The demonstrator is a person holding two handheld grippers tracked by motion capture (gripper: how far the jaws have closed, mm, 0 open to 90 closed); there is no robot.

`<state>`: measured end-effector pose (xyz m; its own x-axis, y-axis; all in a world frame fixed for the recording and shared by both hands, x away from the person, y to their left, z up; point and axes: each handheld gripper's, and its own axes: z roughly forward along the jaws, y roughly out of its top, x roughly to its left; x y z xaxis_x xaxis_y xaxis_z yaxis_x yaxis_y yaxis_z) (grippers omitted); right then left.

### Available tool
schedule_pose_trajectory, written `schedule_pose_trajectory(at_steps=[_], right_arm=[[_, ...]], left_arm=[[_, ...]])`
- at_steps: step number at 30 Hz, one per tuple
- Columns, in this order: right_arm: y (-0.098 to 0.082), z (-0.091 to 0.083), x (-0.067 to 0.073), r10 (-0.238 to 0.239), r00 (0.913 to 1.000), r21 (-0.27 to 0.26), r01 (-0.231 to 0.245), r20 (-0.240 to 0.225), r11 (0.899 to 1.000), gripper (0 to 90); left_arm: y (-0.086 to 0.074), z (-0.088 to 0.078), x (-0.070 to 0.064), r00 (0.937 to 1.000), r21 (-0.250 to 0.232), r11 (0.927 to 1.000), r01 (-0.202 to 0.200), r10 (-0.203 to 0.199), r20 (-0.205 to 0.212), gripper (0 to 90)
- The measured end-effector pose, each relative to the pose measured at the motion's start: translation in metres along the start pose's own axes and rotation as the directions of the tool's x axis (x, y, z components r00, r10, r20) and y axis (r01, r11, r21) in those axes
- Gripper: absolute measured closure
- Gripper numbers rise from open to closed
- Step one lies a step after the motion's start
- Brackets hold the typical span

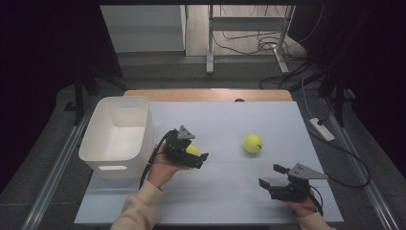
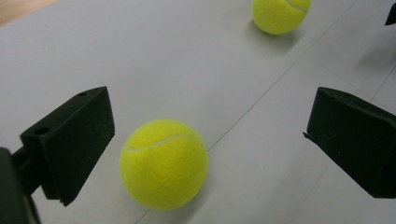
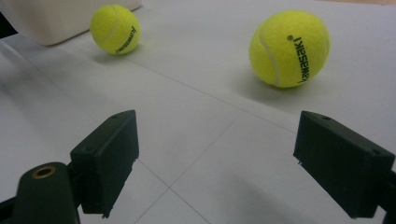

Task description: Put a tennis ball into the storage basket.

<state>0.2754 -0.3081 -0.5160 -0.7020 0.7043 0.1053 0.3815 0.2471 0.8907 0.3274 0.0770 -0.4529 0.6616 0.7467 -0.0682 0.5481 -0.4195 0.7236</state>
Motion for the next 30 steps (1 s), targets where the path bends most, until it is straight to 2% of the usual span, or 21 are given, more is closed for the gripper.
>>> schedule_pose_trajectory(at_steps=[10, 20, 30], right_arm=[[0.000, 0.000, 0.000, -0.004, 1.0000, 0.002, 0.004, 0.001, 1.000, 13.9], [-0.001, 0.000, 0.000, -0.006, 1.0000, 0.006, 0.006, 0.002, 1.000, 13.9], [-0.001, 0.001, 0.000, -0.008, 1.0000, 0.009, 0.008, 0.003, 1.000, 13.9]], left_arm=[[0.000, 0.009, 0.006, 0.9997, 0.036, 0.9992, 0.018, -0.017, -0.019, 1.4], [-0.004, 0.019, 0.011, 0.9986, 0.095, 0.9952, 0.024, -0.019, -0.050, 0.4], [-0.013, 0.026, 0.018, 0.9981, 0.130, 0.9901, 0.053, -0.048, -0.039, 0.3]])
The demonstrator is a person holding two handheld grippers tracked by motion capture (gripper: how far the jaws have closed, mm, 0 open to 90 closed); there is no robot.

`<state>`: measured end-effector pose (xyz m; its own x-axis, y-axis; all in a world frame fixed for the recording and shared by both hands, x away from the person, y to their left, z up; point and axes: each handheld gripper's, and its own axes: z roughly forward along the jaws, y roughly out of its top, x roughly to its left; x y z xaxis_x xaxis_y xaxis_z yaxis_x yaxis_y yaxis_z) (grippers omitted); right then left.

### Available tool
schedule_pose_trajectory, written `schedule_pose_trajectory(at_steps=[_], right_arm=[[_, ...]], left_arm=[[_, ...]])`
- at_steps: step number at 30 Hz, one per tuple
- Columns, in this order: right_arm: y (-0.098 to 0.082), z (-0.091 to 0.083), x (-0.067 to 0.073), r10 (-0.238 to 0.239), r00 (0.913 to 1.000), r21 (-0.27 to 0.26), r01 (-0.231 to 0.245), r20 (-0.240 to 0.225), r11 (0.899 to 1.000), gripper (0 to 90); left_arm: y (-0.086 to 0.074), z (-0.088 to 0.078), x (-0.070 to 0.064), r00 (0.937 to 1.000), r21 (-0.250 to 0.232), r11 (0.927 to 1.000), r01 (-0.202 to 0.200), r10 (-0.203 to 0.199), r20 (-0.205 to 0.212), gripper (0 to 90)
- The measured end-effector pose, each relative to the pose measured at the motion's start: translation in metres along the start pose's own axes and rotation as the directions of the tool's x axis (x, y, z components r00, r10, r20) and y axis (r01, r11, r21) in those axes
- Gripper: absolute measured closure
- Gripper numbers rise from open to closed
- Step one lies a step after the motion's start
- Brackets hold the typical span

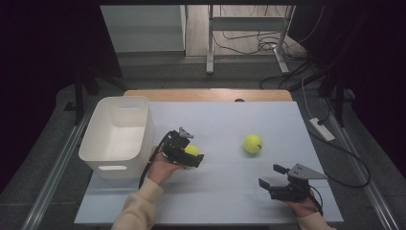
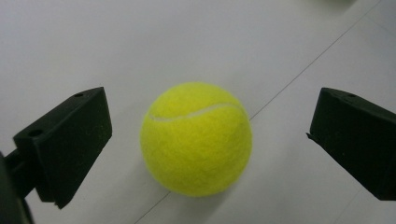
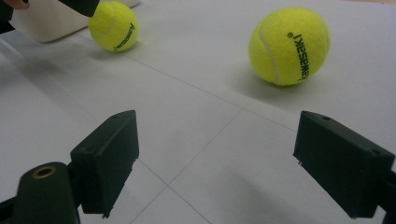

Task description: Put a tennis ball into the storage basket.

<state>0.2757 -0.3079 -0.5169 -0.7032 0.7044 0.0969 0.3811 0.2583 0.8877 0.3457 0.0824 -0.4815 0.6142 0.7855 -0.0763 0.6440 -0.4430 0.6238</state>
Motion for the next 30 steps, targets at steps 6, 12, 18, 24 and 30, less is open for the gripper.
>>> schedule_pose_trajectory(at_steps=[6, 12, 18, 24, 30], right_arm=[[0.000, 0.000, 0.000, -0.001, 1.0000, 0.001, 0.001, 0.002, 1.000, 13.9], [0.000, 0.001, 0.000, 0.000, 1.0000, 0.001, 0.000, 0.001, 1.000, 13.9], [0.000, 0.001, -0.001, 0.001, 1.0000, 0.002, -0.001, 0.001, 1.000, 13.9], [-0.001, 0.000, -0.001, 0.002, 1.0000, 0.002, -0.002, 0.003, 1.000, 13.9], [-0.001, 0.000, -0.001, 0.004, 1.0000, 0.001, -0.004, 0.006, 1.000, 14.0]], left_arm=[[-0.003, 0.007, 0.002, 1.0000, 0.032, 0.9995, 0.004, -0.004, -0.003, 0.3], [-0.004, 0.017, 0.004, 0.9999, 0.062, 0.9980, 0.010, -0.010, -0.001, 0.3], [-0.004, 0.026, 0.006, 0.9999, 0.089, 0.9960, 0.011, -0.012, 0.006, 2.4], [-0.007, 0.030, 0.008, 0.9999, 0.093, 0.9956, 0.011, -0.011, 0.004, 25.7], [-0.007, 0.025, 0.009, 1.0000, 0.072, 0.9974, 0.007, -0.007, 0.001, 26.6]])
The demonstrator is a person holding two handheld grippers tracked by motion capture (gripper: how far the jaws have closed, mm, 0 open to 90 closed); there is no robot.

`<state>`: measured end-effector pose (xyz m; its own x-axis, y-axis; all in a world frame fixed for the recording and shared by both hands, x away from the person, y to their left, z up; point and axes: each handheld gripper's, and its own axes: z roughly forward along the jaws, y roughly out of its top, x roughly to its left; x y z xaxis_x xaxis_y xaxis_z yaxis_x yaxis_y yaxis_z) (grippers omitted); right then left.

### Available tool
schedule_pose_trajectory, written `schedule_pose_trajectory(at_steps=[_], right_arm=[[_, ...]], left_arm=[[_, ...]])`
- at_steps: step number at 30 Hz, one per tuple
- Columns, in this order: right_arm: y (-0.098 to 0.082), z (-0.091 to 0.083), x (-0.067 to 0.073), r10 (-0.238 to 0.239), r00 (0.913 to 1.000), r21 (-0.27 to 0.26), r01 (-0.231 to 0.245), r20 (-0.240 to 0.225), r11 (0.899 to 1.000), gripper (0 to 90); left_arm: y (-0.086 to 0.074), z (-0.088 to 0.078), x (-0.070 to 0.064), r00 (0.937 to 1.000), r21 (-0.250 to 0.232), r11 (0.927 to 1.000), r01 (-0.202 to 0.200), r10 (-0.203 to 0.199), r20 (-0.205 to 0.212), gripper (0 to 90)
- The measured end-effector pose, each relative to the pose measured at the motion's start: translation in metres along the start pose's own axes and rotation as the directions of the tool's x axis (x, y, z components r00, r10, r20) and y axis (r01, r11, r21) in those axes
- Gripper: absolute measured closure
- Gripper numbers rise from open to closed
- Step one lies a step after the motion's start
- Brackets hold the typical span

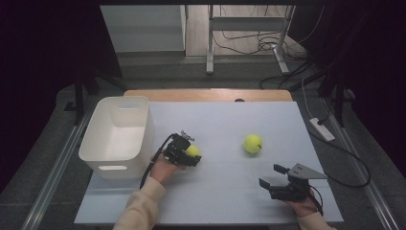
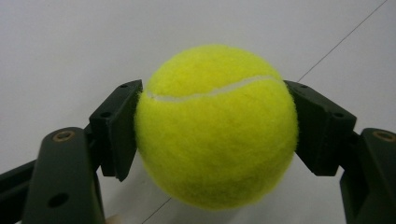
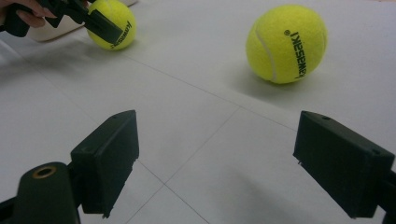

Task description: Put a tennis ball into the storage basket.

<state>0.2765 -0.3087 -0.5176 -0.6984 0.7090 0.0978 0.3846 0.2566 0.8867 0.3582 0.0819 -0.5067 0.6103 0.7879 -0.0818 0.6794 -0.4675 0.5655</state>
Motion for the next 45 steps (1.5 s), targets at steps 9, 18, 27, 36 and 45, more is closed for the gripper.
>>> schedule_pose_trajectory(at_steps=[9, 18, 27, 36, 45], right_arm=[[0.001, -0.001, 0.000, -0.002, 1.0000, -0.010, 0.002, 0.006, 1.000, 14.0], [0.001, -0.002, 0.000, -0.003, 1.0000, -0.017, 0.003, 0.008, 1.000, 14.1], [0.001, -0.001, 0.001, -0.007, 0.9999, -0.017, 0.007, 0.010, 1.000, 14.1], [0.001, -0.001, 0.002, -0.012, 0.9998, -0.014, 0.013, 0.013, 1.000, 14.1], [0.001, 0.000, 0.003, -0.014, 0.9998, -0.014, 0.014, 0.014, 1.000, 14.1]], left_arm=[[-0.003, -0.023, -0.001, 0.9996, -0.118, 0.9929, 0.016, -0.013, 0.025, 26.7], [-0.006, -0.043, -0.004, 0.9980, -0.210, 0.9776, 0.013, 0.000, 0.064, 26.7], [-0.007, -0.063, -0.008, 0.9974, -0.280, 0.9601, 0.008, 0.013, 0.072, 26.7], [-0.006, -0.082, -0.013, 0.9967, -0.343, 0.9393, -0.001, 0.029, 0.076, 26.7], [-0.007, -0.098, -0.013, 0.9968, -0.390, 0.9210, 0.004, 0.027, 0.076, 26.6]])
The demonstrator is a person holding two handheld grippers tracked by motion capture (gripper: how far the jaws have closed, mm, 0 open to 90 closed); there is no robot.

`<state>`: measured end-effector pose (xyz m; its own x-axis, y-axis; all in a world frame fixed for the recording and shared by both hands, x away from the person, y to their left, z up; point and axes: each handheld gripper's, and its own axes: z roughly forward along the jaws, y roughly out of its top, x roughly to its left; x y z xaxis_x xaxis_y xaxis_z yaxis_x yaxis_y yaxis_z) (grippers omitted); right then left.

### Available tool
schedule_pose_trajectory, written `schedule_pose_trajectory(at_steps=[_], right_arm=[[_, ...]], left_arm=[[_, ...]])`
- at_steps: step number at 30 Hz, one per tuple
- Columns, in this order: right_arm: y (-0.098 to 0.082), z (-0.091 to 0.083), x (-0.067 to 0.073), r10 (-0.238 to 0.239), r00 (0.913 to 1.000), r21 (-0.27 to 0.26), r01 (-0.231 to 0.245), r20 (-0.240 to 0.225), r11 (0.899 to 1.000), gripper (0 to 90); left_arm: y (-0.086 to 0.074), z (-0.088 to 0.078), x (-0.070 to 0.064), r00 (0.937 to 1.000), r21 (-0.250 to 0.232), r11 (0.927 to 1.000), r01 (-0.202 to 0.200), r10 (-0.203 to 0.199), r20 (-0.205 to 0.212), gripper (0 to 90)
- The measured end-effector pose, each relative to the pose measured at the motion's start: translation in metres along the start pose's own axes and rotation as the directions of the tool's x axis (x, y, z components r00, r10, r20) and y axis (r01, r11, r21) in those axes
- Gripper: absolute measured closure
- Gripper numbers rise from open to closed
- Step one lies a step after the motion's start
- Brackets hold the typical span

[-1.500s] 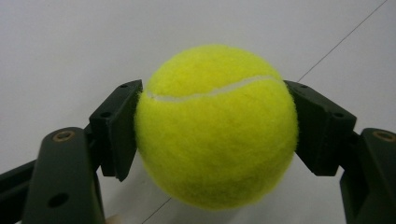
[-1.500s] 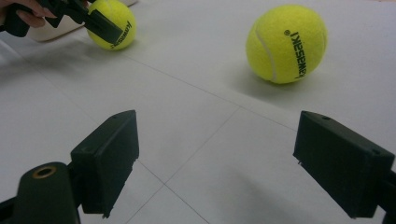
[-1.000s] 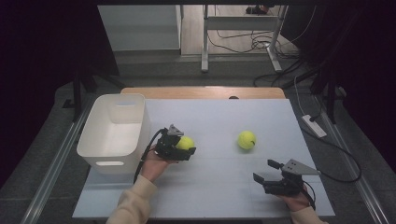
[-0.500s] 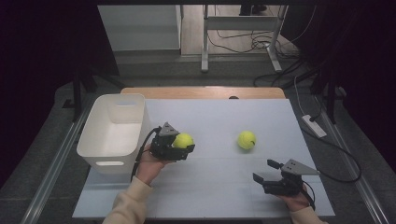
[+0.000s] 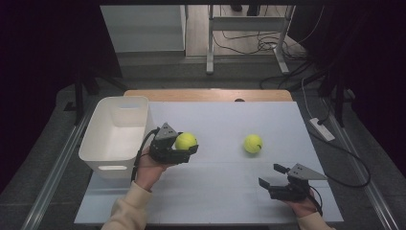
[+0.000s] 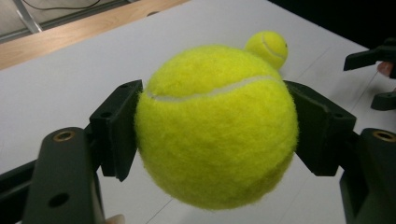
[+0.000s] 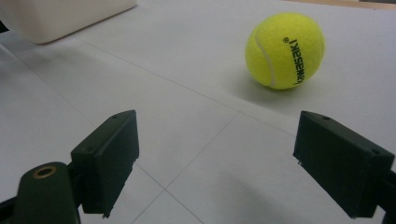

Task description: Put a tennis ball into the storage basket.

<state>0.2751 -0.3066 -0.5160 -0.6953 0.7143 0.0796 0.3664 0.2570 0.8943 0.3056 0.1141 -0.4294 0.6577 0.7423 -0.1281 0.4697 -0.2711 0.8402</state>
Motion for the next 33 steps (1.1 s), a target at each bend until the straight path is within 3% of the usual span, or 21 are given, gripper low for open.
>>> schedule_pose_trajectory(at_steps=[12, 33], right_arm=[[0.000, 0.000, 0.000, -0.001, 1.0000, 0.000, 0.001, 0.000, 1.000, 14.1], [0.000, 0.000, 0.000, 0.005, 1.0000, 0.000, -0.005, 0.003, 1.000, 14.1]], left_arm=[[0.008, -0.017, 0.001, 1.0000, -0.069, 0.9976, 0.002, -0.002, -0.006, 26.6], [0.023, -0.037, 0.007, 0.9997, -0.116, 0.9932, 0.005, -0.007, -0.022, 26.6]])
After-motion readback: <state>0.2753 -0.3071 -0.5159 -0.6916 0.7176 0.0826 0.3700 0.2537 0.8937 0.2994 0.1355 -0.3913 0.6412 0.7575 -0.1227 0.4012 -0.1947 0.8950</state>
